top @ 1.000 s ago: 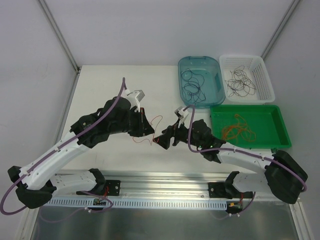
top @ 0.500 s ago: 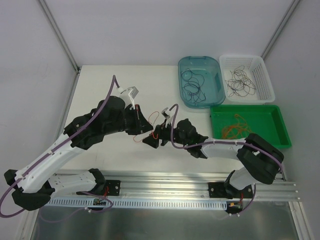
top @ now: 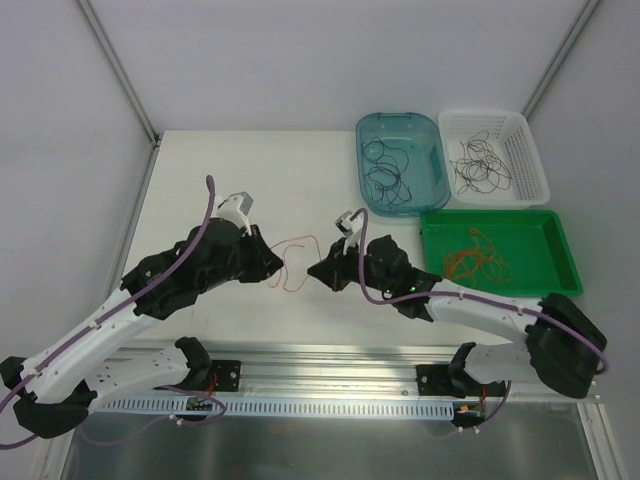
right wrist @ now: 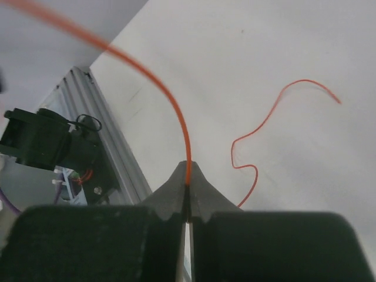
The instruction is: Untangle the cables
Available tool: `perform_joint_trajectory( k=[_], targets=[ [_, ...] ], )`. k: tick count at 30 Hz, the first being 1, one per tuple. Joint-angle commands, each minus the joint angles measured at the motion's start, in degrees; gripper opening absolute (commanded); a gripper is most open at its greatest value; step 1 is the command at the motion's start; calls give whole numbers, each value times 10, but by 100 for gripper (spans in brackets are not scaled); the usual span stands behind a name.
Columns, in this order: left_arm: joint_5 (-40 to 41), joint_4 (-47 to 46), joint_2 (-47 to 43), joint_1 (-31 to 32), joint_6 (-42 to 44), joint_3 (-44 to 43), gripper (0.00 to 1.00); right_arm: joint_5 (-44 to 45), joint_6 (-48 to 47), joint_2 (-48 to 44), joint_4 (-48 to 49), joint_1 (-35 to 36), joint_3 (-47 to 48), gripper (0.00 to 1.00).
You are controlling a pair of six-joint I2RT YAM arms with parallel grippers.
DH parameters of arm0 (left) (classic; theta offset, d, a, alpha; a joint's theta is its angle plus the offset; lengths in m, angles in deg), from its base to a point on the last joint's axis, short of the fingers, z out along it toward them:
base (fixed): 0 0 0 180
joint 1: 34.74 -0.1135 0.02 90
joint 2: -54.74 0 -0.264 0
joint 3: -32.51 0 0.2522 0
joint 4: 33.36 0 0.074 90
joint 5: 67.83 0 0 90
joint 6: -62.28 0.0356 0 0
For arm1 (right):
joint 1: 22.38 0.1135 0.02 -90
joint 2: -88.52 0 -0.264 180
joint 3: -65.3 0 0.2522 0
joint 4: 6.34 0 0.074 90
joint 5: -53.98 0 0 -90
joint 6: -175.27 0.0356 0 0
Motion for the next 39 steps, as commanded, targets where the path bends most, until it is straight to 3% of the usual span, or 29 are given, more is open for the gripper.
perform_joint_trajectory(
  k=[1, 6, 9, 13, 17, 18, 22, 26, 29, 35, 39],
  targets=[
    [95, 5, -27, 3, 0, 57, 9, 97, -95, -117, -200, 3, 30, 1],
    [135, 4, -35, 0, 0, 130, 22, 219, -204, -194, -430, -11, 167, 1],
    [144, 5, -26, -2, 16, 142, 42, 270, -238, -207, -590, -34, 277, 1],
    [170, 5, -26, -5, 31, 159, 63, 288, -271, -207, -696, -80, 411, 1],
    [189, 5, -33, -24, 50, 178, 85, 364, -315, -197, -765, -116, 524, 1],
    [190, 5, -33, -33, 62, 180, 96, 379, -333, -196, -773, -135, 538, 1],
    [166, 4, -34, -112, 110, 192, 99, 427, -358, -207, -744, -208, 558, 1],
    [164, 3, -51, -169, 164, 199, 99, 408, -344, -226, -688, -309, 502, 1],
    [189, 1, -69, -178, 175, 214, 99, 373, -326, -232, -644, -411, 459, 1],
    [175, -35, -96, -180, 177, 245, 99, 295, -264, -239, -507, -565, 282, 1],
    [166, -40, -105, -180, 181, 250, 99, 252, -208, -219, -433, -632, 193, 1]
  ],
)
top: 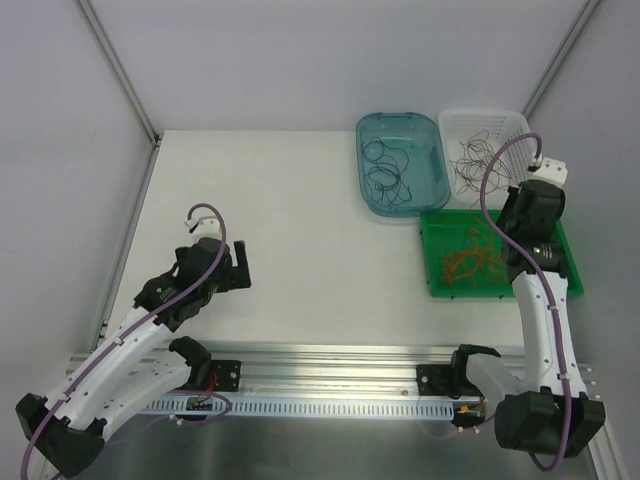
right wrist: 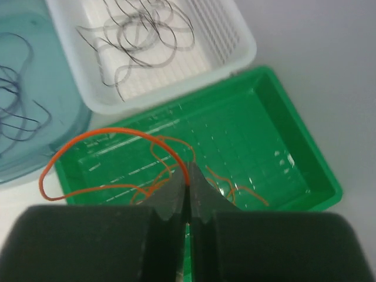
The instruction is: Untangle the cables
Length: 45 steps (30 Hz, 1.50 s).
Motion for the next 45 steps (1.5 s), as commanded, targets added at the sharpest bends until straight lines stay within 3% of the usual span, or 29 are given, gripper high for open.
perform_joint_trajectory(
  k=[1, 10, 16, 22, 23, 27, 35, 45],
  targets=[
    [-4, -23, -11, -6, 17, 4, 99, -56, 63, 9, 116, -46, -61, 1],
    [-10, -26, -14, -6, 29, 0, 99, -110, 148, 154, 121, -81, -99, 4],
    [-4, -26, -30, -6, 28, 4, 99, -113, 204, 208, 61, -119, -90, 20],
    [3, -26, -47, -6, 26, 5, 99, -86, 243, 137, -19, -130, -85, 63],
    [6, -26, -53, -6, 25, 5, 99, -84, 248, 122, -44, -131, -84, 77],
    [26, -25, -81, -7, 20, 5, 99, -74, 254, 33, -119, -130, -57, 99],
    [101, -24, -235, -6, 0, 19, 99, -97, 208, -123, -287, -130, 72, 97],
    [115, -15, -382, -5, 30, -2, 99, -97, 165, -278, -355, -51, 172, 97]
  ],
)
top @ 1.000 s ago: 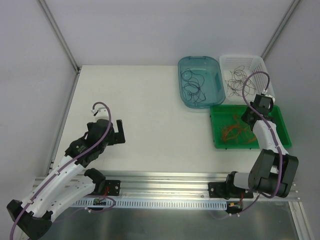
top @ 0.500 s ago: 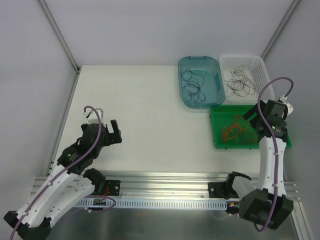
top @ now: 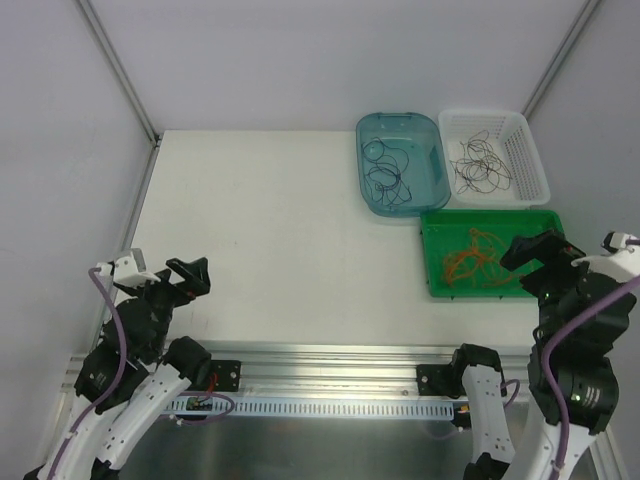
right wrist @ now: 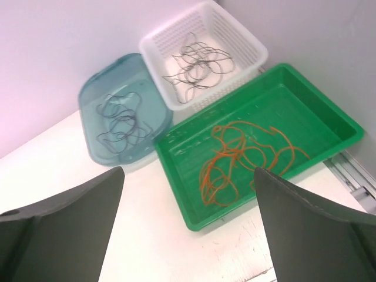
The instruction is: Untangle the cables
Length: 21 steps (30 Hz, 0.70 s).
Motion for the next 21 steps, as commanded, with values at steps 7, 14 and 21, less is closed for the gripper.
perform_joint_trajectory(
  k=[7, 14, 21],
  targets=[
    [6, 14, -78, -6, 37, -24, 99, 26, -89, -175, -4, 117, -47, 97],
    [12, 22, -107, -6, 22, 4, 99, 21, -149, -311, -9, 137, -117, 97],
    [16, 28, -99, -6, 26, 8, 99, 33, -147, -344, -33, 138, -152, 97]
  ],
)
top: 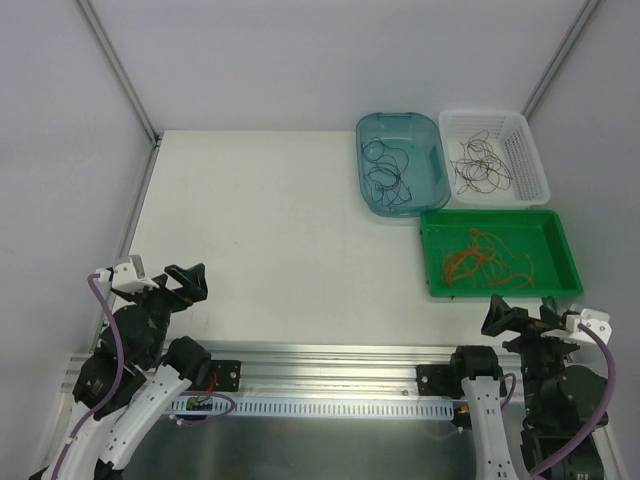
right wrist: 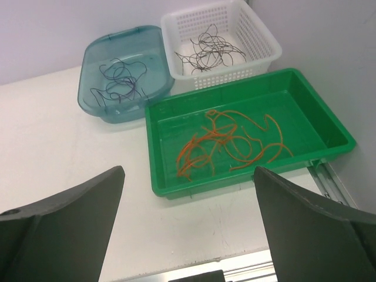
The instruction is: Untangle the cables
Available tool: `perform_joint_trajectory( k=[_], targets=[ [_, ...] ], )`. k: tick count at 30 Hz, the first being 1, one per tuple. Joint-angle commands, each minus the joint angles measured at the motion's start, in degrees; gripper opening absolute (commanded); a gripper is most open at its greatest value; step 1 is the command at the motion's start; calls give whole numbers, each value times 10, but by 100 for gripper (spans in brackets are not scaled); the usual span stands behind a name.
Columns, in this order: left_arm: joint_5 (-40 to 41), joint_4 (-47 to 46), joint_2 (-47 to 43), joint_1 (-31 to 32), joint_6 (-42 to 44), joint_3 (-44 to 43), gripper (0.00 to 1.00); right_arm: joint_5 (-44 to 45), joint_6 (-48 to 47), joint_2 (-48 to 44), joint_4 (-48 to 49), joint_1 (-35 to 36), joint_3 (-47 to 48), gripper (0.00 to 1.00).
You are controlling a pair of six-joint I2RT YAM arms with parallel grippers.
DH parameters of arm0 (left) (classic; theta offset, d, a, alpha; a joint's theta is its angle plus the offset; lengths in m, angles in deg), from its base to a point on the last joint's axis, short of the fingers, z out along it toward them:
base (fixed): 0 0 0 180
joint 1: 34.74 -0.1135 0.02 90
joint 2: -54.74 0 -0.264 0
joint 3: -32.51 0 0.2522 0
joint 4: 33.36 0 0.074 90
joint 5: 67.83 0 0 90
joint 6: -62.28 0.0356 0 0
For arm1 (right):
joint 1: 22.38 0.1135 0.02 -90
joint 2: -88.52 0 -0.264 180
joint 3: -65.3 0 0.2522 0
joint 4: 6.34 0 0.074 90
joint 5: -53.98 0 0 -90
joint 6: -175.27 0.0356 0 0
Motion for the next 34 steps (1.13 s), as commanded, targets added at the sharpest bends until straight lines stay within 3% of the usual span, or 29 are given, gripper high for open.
perform_joint_trajectory(
  k=[1, 34],
  targets=[
    [11, -5, -57, -6, 8, 2, 99, 21, -18, -62, -1, 5, 1, 97],
    [37, 5, -51, -5, 2, 2, 99, 26, -45, -88, -25, 11, -16, 97]
  ],
)
